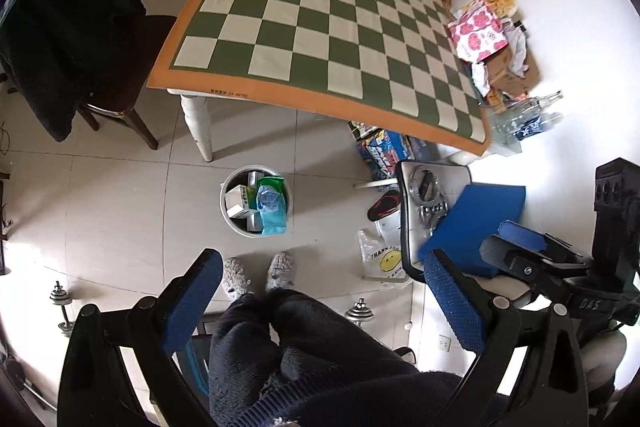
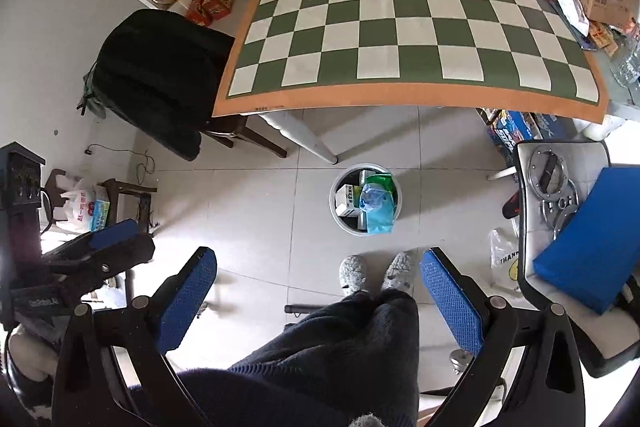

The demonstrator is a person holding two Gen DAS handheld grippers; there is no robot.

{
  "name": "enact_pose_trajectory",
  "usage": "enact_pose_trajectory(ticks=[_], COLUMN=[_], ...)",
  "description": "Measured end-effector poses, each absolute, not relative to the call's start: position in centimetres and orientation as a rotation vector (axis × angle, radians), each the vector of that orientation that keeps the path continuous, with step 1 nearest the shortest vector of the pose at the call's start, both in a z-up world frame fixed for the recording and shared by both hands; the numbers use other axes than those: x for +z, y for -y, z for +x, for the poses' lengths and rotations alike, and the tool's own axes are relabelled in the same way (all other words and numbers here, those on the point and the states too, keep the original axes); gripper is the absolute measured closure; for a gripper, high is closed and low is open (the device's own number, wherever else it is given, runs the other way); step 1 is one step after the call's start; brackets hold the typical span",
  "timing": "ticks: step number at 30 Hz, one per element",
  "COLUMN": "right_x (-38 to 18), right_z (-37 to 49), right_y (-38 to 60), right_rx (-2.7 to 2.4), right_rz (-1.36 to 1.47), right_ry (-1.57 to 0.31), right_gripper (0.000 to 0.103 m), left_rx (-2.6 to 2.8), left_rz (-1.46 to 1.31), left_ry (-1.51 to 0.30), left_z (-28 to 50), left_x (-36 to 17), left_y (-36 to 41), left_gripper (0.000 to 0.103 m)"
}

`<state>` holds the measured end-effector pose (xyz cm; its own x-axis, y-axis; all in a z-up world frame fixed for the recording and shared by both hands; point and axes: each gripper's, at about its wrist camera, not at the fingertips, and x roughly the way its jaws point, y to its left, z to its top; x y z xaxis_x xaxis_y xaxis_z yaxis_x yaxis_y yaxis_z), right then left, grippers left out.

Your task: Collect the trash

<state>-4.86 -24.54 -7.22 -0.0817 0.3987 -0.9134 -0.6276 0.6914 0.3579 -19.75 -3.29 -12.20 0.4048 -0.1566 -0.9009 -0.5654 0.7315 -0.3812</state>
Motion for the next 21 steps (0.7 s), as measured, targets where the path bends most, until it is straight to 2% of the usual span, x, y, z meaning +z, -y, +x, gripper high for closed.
enact_pose_trajectory(ticks=[21], right_x=[-5.5], right_z=[-5.6], right_y=[27.0], right_rx=[0.881], right_rz=[-0.188], right_ry=[-1.419], right_gripper=[0.0], left_rx=[0.263], left_rz=[-0.73], left_ry=[-1.128], left_z=[-21.2], left_x=[-10.5], left_y=[4.3], left_gripper=[0.0])
